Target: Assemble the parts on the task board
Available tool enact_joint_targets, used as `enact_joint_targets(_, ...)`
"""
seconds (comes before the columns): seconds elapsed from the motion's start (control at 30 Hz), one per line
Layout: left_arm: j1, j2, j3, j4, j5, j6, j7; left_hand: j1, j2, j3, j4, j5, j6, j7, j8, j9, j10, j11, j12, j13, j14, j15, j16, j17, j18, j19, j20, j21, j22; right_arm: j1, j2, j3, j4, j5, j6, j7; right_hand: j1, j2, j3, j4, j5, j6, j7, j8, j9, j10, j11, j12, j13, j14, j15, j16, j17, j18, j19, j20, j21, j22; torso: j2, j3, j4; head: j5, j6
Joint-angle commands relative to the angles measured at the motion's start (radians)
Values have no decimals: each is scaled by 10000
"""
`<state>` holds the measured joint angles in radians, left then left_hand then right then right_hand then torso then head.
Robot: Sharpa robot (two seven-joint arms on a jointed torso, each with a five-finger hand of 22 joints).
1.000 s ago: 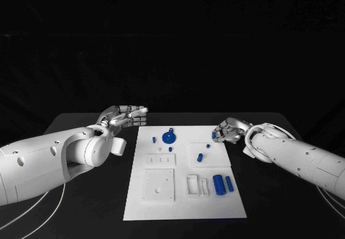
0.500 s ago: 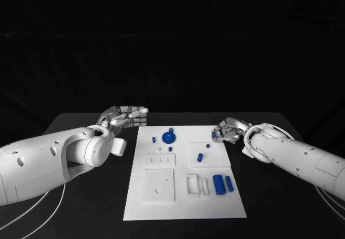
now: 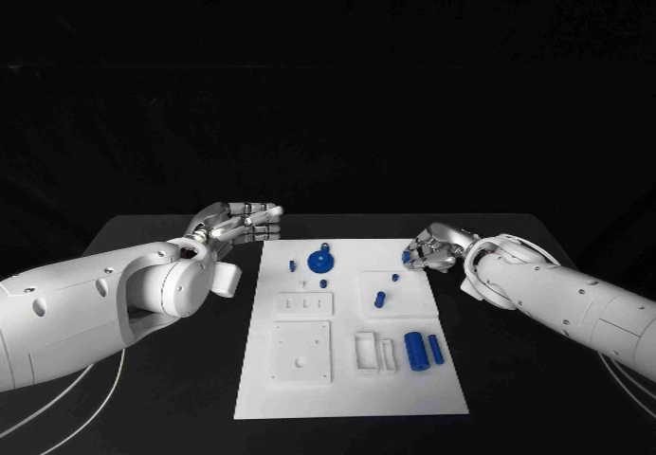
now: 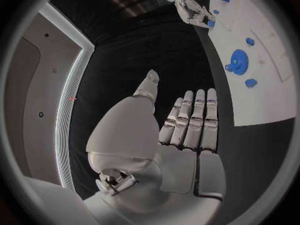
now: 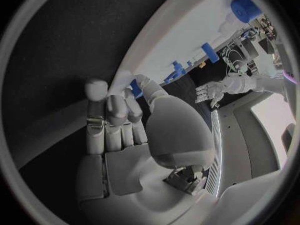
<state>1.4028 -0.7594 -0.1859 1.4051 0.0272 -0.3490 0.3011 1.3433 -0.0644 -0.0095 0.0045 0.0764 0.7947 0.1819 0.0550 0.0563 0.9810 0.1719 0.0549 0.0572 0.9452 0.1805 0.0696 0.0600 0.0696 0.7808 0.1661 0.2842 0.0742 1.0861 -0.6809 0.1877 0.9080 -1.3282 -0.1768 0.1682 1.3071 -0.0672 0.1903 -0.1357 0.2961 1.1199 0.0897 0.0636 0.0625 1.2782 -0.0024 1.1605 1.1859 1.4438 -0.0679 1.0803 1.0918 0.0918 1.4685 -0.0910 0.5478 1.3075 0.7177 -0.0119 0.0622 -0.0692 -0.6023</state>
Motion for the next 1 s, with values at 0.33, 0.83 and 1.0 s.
enact_joint_targets(0.33,33,8,12,45,56,127,19,4,326,-167,-198,42,495,-71,21,13,257,-71,44,12,566,-99,45,10,-76,151,-65,102,-4,-53,45,-18,3,30,-257,33,-178,90,249,18,-14,475,-146,-10,29,106,-127,64,68,36,-123,70,65,-68,447,-95,78,571,-2,0,6,-29,-17)
enact_joint_targets(0.83,34,-5,13,62,22,107,-29,66,509,-259,-386,80,615,-79,33,21,304,-39,51,13,838,-185,177,16,-135,286,-153,130,2,-71,81,-17,69,226,-729,-171,-261,96,521,30,515,454,-138,-17,23,130,-143,57,104,48,-154,105,129,-77,446,-133,104,560,-6,1,-13,-58,-18)
enact_joint_targets(1.0,39,-29,13,42,-66,63,-114,299,904,-379,-641,647,674,-102,38,26,363,-111,57,16,1574,-491,847,31,-253,702,-449,384,74,-72,47,-17,260,254,-795,-342,-433,-12,1361,-109,1098,280,-60,-15,20,86,-138,17,102,41,-139,84,129,-27,444,-122,113,562,-13,13,-38,6,-53)
